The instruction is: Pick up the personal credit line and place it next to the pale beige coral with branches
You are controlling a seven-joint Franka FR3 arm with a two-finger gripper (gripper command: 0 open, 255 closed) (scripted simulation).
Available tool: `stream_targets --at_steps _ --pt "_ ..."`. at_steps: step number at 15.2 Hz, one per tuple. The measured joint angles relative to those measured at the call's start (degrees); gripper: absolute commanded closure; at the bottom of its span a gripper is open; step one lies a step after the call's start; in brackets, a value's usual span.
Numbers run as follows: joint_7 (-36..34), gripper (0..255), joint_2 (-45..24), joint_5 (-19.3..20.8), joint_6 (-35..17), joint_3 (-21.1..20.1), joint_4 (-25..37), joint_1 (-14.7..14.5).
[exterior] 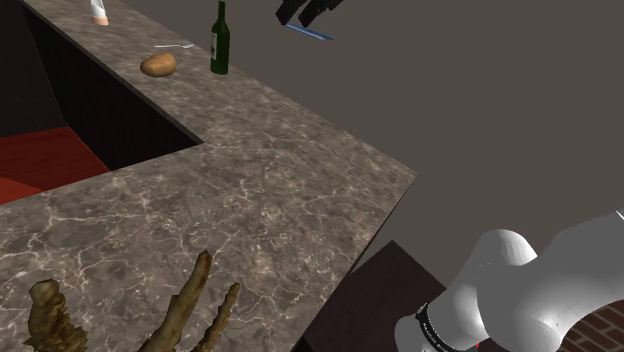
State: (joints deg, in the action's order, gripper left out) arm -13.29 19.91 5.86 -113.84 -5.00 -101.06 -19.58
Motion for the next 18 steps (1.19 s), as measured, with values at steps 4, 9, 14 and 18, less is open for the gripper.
stream_targets --at_steps 4,9,14,18 --pt "-4.94 255 3.97 0.86 1.33 -3.77 -3.16 -1.11" --pt "-10.66 255 7.79 1.19 3.68 -8.42 -5.32 -2.41" --pt "-16.94 255 10.35 1.22 6.25 -13.90 -6.12 -3.60" --pt "-18.74 255 11.63 1.03 5.94 -15.26 -7.96 -4.08"
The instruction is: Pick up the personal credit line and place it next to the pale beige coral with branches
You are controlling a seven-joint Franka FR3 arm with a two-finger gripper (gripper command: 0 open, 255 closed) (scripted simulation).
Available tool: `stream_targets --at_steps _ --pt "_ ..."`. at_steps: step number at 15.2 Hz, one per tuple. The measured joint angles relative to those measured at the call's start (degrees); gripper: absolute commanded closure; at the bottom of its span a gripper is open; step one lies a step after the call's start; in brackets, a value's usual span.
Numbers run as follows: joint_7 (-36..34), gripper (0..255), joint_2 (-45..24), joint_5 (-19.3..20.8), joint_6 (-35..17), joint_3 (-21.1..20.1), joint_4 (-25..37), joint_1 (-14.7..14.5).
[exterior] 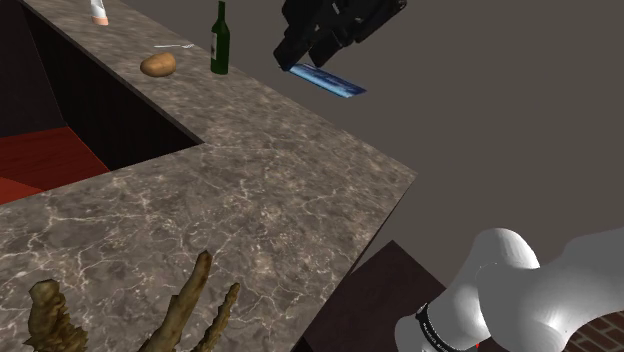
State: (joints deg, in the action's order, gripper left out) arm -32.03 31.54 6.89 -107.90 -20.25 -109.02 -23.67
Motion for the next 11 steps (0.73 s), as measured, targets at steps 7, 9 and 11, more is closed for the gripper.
stream_targets --at_steps 7,9,11 --pt "-0.98 255 2.38 -0.33 -4.71 -0.02 -7.15 -0.65" --pt "-1.42 255 2.65 -0.33 -6.13 -0.24 -8.89 -0.75" --pt "-1.48 255 3.49 -0.45 -7.46 -0.04 -11.05 -0.97"
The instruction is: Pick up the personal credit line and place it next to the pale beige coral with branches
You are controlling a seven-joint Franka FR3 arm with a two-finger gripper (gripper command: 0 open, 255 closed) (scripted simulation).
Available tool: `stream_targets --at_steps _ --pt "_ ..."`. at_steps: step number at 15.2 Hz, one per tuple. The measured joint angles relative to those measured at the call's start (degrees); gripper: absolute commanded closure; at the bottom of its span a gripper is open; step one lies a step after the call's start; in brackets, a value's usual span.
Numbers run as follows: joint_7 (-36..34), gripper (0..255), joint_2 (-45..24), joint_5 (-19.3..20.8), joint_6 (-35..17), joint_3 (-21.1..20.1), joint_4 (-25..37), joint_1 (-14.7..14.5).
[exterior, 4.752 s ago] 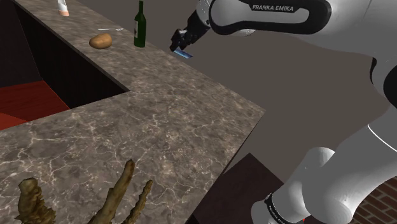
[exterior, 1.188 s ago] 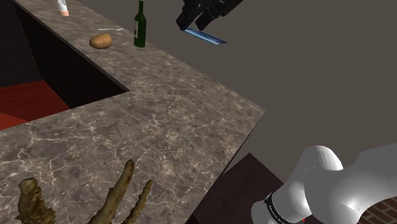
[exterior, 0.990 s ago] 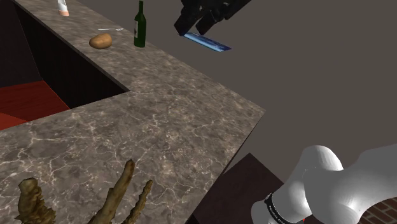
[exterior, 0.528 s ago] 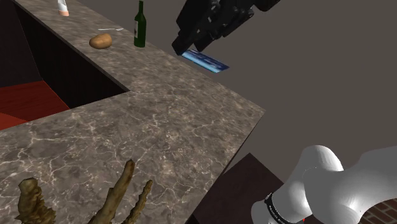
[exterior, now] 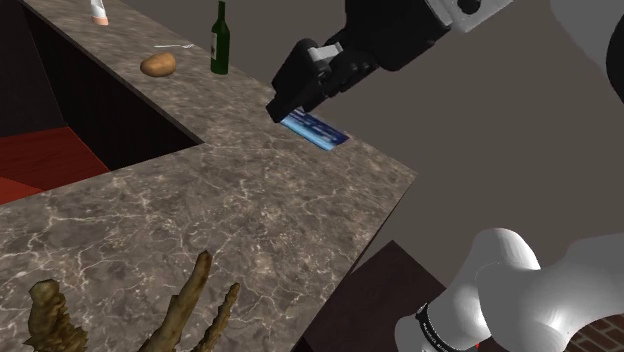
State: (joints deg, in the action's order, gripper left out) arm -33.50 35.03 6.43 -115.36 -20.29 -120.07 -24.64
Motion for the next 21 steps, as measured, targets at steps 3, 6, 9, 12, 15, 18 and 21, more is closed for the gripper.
stream_targets --at_steps 3,6,9,12,15,18,21 --pt "-0.51 255 0.50 -0.01 -2.17 -0.18 -2.71 -0.15" --pt "-1.16 255 0.93 0.00 -4.42 -0.48 -5.44 -0.30" --pt "-1.57 255 1.30 0.03 -6.41 -0.62 -7.83 -0.40" --pt "-2.07 255 1.69 0.06 -8.57 -0.81 -10.41 -0.52" --pt "-2.70 255 1.80 0.15 -10.71 -1.17 -12.71 -0.55" --pt "-3.35 255 2.24 0.18 -12.93 -1.49 -15.41 -0.69" --pt "-3.95 255 2.47 0.27 -15.12 -1.81 -17.86 -0.75"
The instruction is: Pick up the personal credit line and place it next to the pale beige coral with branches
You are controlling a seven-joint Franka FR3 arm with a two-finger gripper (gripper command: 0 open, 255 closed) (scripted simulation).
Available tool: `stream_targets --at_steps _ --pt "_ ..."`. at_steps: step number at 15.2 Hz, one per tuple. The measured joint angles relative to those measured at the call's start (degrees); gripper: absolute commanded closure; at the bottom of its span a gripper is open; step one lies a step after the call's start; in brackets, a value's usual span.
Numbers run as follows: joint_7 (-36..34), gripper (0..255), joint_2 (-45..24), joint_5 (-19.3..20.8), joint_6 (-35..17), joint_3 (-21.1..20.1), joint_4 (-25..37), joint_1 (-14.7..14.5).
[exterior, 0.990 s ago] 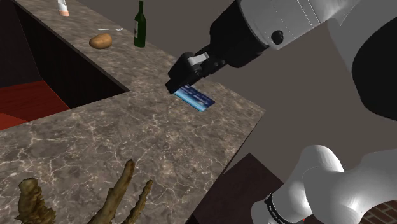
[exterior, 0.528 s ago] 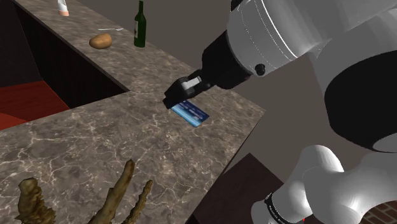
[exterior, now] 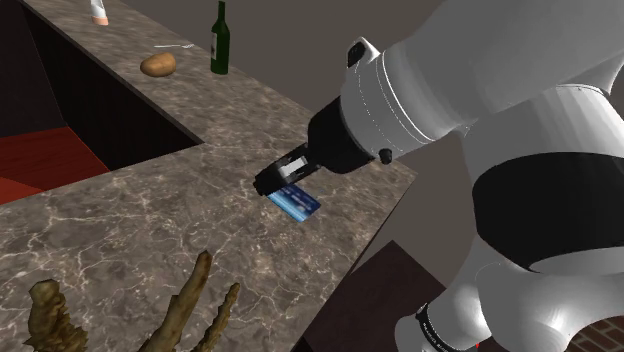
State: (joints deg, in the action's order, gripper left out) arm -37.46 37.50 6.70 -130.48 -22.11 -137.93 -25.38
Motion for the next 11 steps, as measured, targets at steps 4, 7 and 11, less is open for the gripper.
stream_targets --at_steps 4,7,11 --pt "-0.80 255 -0.30 0.28 -2.98 -0.48 -2.71 0.18" --pt "-1.65 255 -0.68 0.55 -5.33 -1.09 -4.72 0.38" --pt "-2.70 255 -0.97 0.86 -8.14 -1.81 -7.29 0.57"
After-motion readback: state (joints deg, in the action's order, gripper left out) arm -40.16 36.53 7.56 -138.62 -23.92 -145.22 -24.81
